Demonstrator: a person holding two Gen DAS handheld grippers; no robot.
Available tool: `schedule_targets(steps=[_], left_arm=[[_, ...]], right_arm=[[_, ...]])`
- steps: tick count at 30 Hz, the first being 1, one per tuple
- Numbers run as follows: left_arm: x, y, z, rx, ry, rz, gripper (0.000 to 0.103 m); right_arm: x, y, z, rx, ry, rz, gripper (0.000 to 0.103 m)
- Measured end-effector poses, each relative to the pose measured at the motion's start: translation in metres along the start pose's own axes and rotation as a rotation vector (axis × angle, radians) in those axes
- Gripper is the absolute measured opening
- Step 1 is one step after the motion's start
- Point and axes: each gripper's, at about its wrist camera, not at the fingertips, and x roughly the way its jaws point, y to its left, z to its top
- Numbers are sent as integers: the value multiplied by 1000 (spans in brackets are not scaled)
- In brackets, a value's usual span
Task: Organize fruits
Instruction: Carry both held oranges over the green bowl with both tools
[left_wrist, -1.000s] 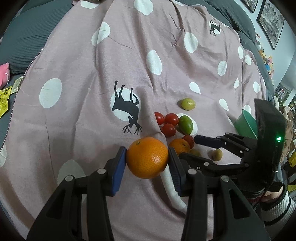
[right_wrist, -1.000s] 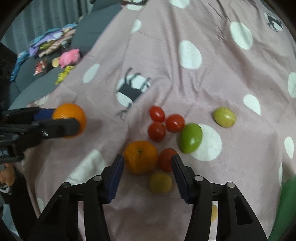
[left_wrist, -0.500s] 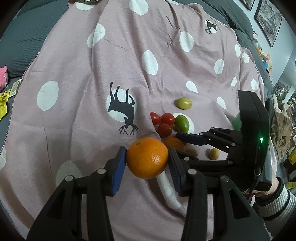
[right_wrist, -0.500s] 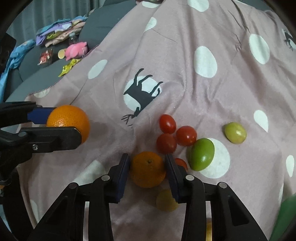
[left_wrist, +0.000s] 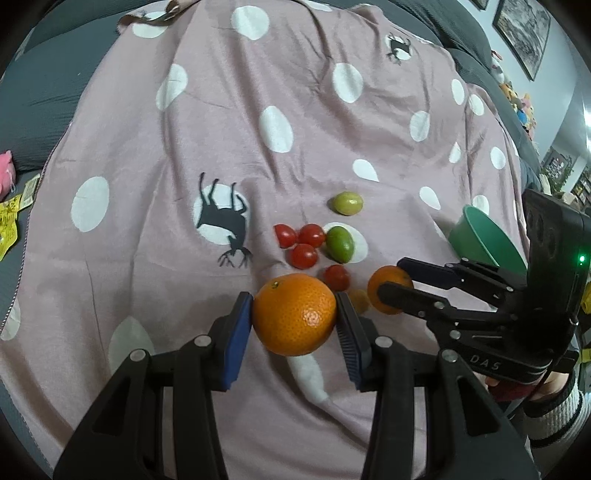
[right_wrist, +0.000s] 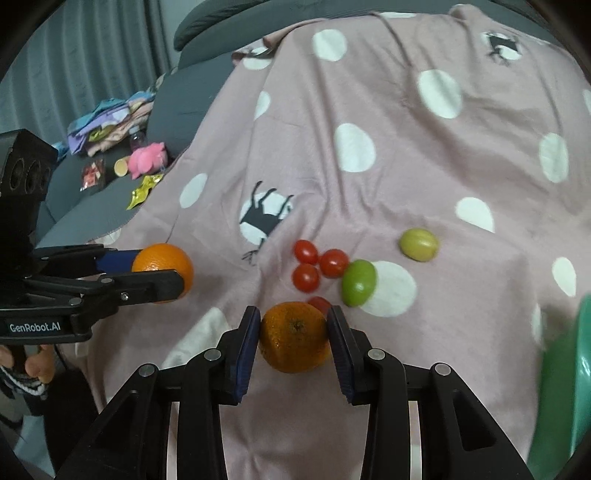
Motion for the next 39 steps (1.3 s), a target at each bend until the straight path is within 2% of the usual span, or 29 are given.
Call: schedule_targets(steps=[9, 21, 30, 39], left_arm=[[7, -52, 8, 109, 11, -55, 45], [36, -167, 42, 338, 2, -175, 45], [77, -265, 60, 486, 15, -279, 45], [112, -314, 55, 583, 53, -292, 45]], right_arm=[[-54, -32, -15, 107, -85, -61, 39], [-136, -99, -35, 235, -223, -224, 39], [-179, -155, -64, 340, -263, -356, 39], [-192, -186, -86, 390, -250, -424, 39]])
